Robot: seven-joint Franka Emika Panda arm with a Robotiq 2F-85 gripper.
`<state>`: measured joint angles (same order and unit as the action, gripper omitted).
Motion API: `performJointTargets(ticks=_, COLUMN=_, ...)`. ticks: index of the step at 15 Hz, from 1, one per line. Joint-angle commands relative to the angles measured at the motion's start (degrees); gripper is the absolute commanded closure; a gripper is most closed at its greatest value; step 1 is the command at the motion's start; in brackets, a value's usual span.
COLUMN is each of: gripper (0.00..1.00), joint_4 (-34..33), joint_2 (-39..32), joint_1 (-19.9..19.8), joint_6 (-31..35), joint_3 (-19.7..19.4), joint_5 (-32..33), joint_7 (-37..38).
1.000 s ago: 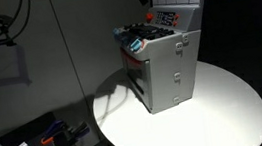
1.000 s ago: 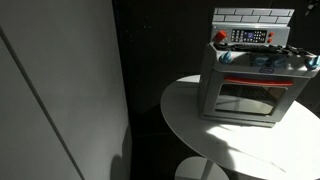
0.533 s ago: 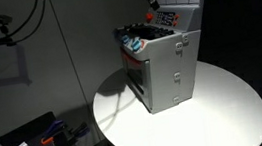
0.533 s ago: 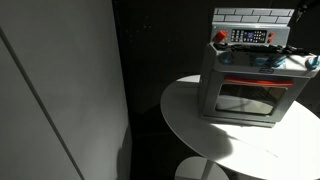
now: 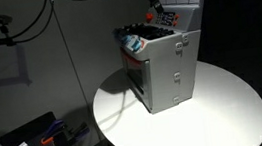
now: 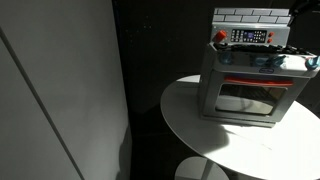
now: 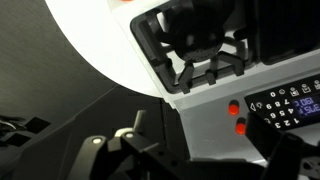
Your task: Push the top right button on the toy stove
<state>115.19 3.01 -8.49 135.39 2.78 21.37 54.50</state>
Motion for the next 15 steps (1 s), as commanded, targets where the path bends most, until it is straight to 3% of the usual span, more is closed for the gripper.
performJointTargets(ticks=1, gripper=0.00, joint_4=-0.16, joint_2=-0.01, joint_1=1.68, joint_6=-0.16, joint_3=-1.69, joint_5=-0.01, joint_7=-0.11)
performJointTargets(ticks=15, gripper=0.00, joint_4=-4.13, joint_2=-3.72, joint_1=2.63, joint_6=2.27, joint_3=-3.26, joint_5=1.93, joint_7=3.30)
